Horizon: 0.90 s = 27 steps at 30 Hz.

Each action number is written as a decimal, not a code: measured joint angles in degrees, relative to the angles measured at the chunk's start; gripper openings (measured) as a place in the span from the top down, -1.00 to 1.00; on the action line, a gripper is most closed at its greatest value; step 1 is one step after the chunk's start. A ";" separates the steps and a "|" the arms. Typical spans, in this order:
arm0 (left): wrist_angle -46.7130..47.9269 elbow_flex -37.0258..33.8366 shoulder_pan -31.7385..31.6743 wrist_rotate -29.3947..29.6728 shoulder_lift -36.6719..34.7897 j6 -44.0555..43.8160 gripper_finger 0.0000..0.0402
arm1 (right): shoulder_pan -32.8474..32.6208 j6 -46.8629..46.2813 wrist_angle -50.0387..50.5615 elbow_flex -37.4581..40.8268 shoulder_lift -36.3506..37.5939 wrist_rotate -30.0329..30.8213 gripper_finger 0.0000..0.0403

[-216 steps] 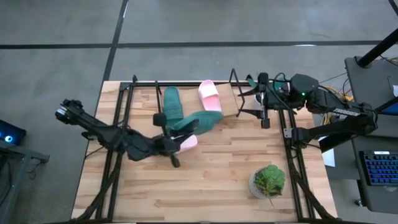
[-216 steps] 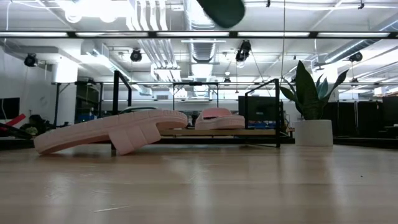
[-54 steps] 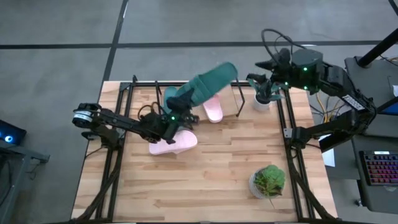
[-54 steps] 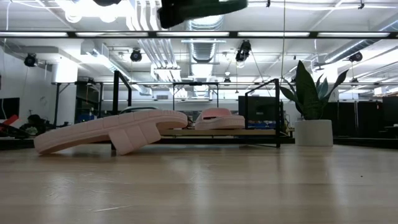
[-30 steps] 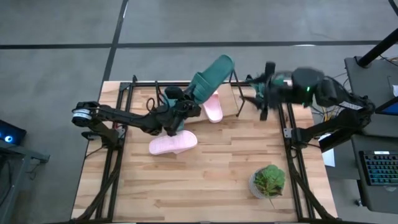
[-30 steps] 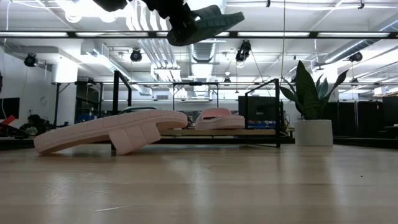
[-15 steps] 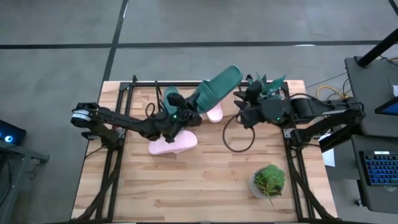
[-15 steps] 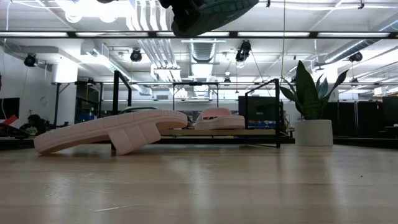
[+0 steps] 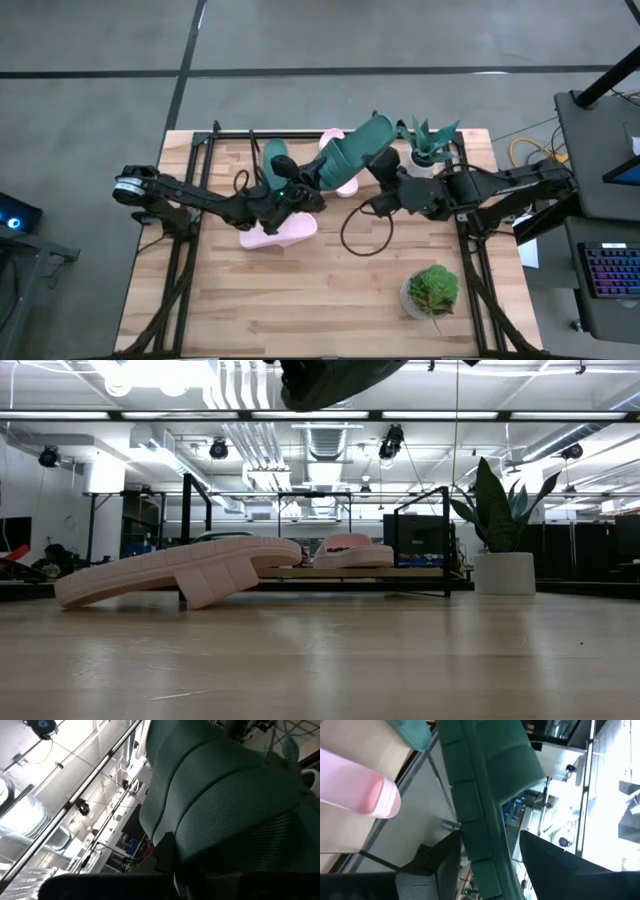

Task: Pick and place slides into the shelf
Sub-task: Put the green slide on the shelf

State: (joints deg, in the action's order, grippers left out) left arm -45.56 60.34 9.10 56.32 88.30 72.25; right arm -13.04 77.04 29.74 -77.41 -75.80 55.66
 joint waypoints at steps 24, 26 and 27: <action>7.62 -0.01 6.75 -8.44 -4.36 -5.28 0.53 | 2.42 -12.41 1.77 1.36 4.41 -10.47 0.73; 13.59 -0.15 7.92 -11.33 -7.18 -10.85 0.38 | 3.57 -13.05 1.48 2.70 6.74 -14.48 0.73; 16.52 -0.15 8.24 -13.26 -8.72 -14.13 0.30 | 4.19 -13.11 0.77 3.33 7.82 -16.46 0.73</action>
State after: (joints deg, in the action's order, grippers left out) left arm -29.04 60.19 17.35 43.06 79.58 58.12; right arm -8.85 63.93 30.51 -74.08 -67.98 39.20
